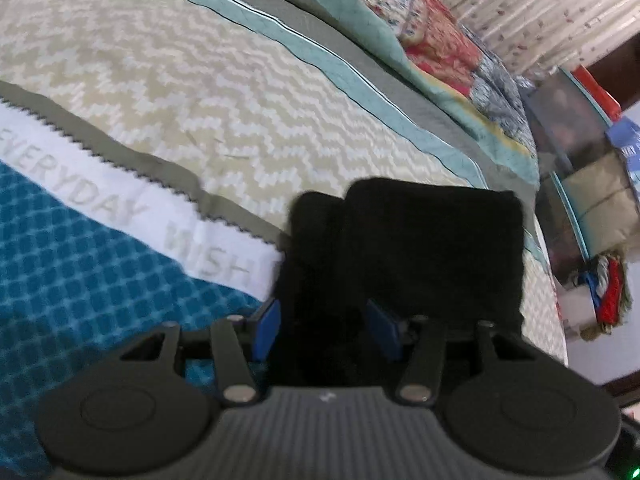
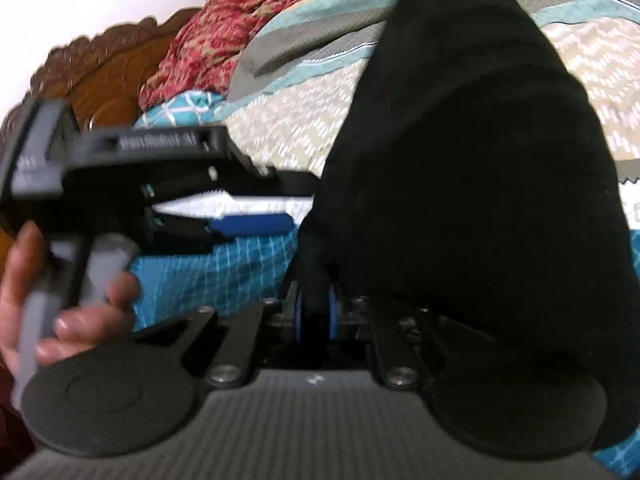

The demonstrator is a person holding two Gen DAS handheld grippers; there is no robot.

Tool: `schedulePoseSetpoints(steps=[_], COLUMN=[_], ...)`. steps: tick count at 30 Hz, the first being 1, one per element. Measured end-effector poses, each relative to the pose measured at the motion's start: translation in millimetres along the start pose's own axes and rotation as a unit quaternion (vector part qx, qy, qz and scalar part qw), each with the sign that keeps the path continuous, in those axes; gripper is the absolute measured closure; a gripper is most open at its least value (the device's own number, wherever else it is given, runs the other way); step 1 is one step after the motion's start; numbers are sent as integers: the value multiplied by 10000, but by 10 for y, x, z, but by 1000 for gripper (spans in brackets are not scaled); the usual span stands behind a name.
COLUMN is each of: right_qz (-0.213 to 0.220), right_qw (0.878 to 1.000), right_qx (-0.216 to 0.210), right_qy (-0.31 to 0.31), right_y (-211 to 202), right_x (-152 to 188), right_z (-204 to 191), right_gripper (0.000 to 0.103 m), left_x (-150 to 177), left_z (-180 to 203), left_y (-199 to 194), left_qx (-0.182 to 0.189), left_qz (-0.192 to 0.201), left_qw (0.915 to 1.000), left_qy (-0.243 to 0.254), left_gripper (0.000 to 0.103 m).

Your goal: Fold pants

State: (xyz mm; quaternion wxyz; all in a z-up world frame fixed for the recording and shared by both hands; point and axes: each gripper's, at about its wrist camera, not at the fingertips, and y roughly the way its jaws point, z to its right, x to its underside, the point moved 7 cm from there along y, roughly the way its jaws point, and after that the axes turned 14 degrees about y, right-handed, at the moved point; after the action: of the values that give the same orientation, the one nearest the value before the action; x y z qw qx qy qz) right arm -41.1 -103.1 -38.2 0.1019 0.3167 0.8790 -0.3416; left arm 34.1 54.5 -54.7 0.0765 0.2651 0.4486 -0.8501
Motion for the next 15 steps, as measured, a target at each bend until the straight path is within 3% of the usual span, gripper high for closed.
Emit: schedulePoseSetpoints(steps=[3, 5, 6, 7, 8, 12, 15], right_qz=[91, 87, 126, 163, 265, 1397, 1926], right_qw=[9997, 9994, 9993, 9991, 9986, 9895, 9801], right_qx=[-233, -304, -296, -317, -382, -103, 416], right_qy=[-42, -137, -174, -207, -253, -354, 241], right_y=[-175, -271, -326, -370, -472, -904, -1035], right_x=[-57, -50, -39, -37, -62, -449, -857], right_z=[-13, 6, 30, 48, 64, 201, 535], right_gripper=[74, 71, 71, 70, 69, 70, 71], left_x=[-16, -31, -37, -41, -42, -37, -88], left_z=[149, 233, 261, 292, 322, 353, 389], left_y=[66, 164, 213, 256, 286, 204, -90], left_qx=[144, 120, 92, 115, 185, 124, 126], left_qz=[15, -41, -68, -97, -139, 44, 426], left_qw=[9998, 9994, 9992, 9988, 9985, 9981, 9964], left_qy=[158, 316, 385, 459, 492, 605, 723], left_gripper=[47, 49, 58, 85, 94, 95, 96])
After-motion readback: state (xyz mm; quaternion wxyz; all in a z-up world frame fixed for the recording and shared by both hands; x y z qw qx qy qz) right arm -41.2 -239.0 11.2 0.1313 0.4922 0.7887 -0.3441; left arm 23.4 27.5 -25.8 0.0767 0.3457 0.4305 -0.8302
